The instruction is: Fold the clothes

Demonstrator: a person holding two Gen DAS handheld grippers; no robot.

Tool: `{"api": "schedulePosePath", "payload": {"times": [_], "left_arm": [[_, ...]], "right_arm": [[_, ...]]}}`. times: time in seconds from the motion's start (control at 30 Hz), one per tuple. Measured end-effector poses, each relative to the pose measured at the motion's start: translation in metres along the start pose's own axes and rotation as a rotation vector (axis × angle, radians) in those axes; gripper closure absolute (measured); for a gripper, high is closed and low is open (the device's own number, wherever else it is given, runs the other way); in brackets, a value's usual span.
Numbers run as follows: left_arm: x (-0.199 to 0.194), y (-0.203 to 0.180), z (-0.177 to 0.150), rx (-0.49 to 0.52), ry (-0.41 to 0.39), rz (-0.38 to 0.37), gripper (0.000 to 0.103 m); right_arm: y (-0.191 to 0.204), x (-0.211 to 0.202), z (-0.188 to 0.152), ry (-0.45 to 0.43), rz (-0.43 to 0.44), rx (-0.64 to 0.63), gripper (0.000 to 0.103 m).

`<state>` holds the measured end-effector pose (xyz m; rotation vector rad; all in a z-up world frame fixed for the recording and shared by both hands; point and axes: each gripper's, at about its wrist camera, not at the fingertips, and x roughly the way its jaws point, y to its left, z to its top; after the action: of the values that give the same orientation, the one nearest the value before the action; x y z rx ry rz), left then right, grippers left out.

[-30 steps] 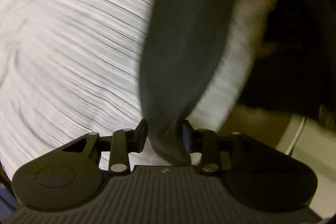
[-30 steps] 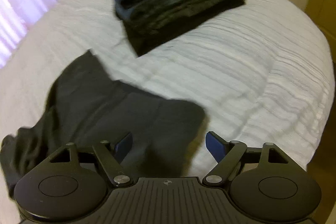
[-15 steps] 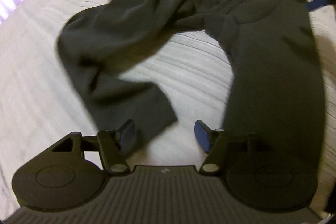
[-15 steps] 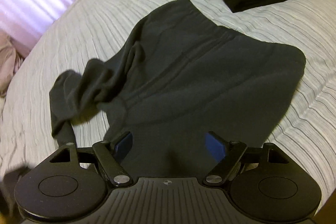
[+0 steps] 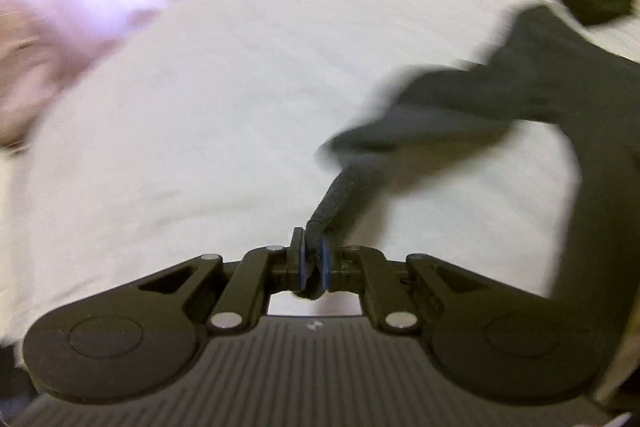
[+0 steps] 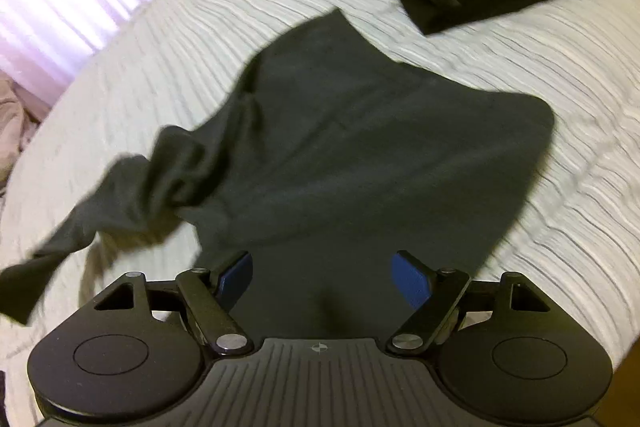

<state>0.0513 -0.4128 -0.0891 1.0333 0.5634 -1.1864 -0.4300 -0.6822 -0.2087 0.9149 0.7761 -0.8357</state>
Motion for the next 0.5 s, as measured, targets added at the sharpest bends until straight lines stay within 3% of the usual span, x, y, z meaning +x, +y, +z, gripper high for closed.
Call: {"api": "schedulePosePath", "payload": {"times": [0.07, 0.17, 0.37, 0.5], "left_arm": [[-0.012, 0.032, -0.014, 0.013, 0.021, 0.073, 0.097], [-0.011, 0.048, -0.034, 0.045, 0.070, 0.103, 0.097], [0.010, 0.032, -0.062, 0.066, 0.109, -0.011, 0.097], [0.026, 0.048, -0.065, 0.025, 0.107, -0.044, 0.097]], "right_arm": [[0.015, 0.005, 0.001, 0.005, 0.027, -0.014, 0.023], [0.037, 0.015, -0.001, 0.023, 0.065, -0.038, 0.023], [0.077, 0.024, -0.014, 0.063, 0.117, -0.095, 0.023], [0.091, 0.023, -0.027, 0.085, 0.109, -0.118, 0.023]]}}
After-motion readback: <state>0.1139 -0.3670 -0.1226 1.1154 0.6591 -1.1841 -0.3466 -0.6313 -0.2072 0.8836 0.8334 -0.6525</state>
